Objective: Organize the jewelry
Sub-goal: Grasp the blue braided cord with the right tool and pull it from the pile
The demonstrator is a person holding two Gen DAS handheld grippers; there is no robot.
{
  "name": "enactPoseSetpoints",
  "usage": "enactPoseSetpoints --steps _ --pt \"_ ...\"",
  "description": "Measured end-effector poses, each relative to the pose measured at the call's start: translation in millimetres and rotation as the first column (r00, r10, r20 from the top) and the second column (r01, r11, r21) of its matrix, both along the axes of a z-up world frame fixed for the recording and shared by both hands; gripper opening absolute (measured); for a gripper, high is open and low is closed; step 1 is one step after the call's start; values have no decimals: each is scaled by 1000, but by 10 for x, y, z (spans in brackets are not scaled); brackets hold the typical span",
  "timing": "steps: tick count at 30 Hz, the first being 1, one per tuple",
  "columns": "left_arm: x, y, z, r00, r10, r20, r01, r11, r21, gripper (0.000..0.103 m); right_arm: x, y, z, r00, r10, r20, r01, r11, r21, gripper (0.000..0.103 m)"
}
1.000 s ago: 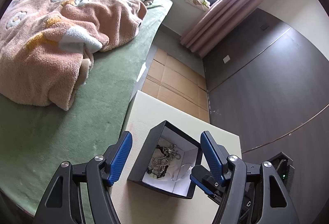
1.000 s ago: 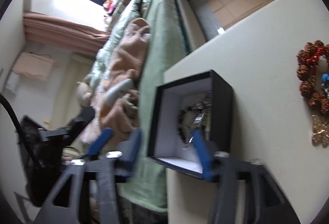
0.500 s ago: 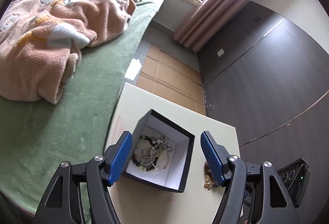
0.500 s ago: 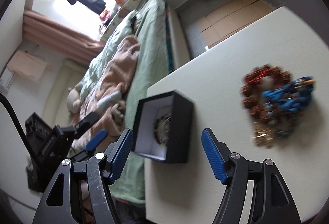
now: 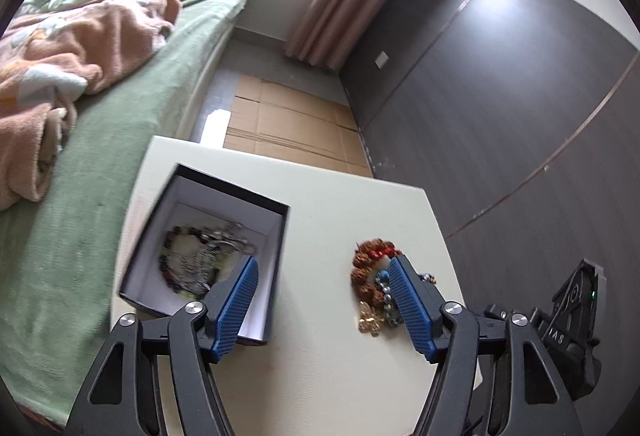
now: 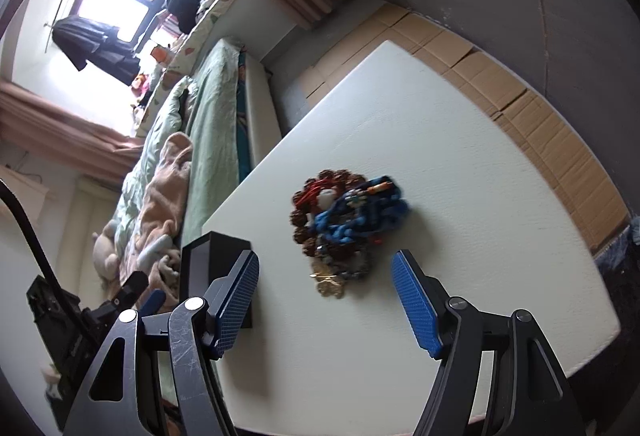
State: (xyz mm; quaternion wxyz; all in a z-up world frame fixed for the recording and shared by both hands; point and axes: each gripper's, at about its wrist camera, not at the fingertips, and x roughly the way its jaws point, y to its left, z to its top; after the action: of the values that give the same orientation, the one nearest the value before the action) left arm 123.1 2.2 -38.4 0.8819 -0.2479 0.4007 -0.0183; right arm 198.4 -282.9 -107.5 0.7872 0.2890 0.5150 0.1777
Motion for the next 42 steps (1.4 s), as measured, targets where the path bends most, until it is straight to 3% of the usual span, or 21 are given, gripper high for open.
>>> enactPoseSetpoints --steps 7,13,25,27,28,30,32,42 --pt "134 -366 -179 996 -80 -45 81 997 13 49 68 -229 -71 998 -58 -30 58 998 17 70" --pt "246 -537 -381 989 -107 -99 109 994 10 37 215 -159 -154 998 -48 -50 48 999 -1 70" --pt "443 -571 -538 984 -113 -138 115 993 7 34 543 247 -412 996 20 -91 -30 994 -105 69" --pt "467 -564 -556 983 -117 -140 118 993 0 34 538 277 -409 997 17 -81 -26 992 -120 59" --pt "480 -567 -570 982 -119 -144 120 993 -4 34 531 280 -408 996 15 -84 -26 991 -133 46" --pt "496 -578 -589 981 -127 -148 126 992 -15 34 494 235 -401 996 -2 -88 -9 992 -122 38" --pt "510 -602 -599 979 -136 -152 134 991 -19 34 485 167 -361 997 -2 -79 -4 997 -78 15" --pt "496 -795 -729 966 -164 -198 171 985 16 34 351 -156 -176 997 -68 -39 67 998 -22 15"
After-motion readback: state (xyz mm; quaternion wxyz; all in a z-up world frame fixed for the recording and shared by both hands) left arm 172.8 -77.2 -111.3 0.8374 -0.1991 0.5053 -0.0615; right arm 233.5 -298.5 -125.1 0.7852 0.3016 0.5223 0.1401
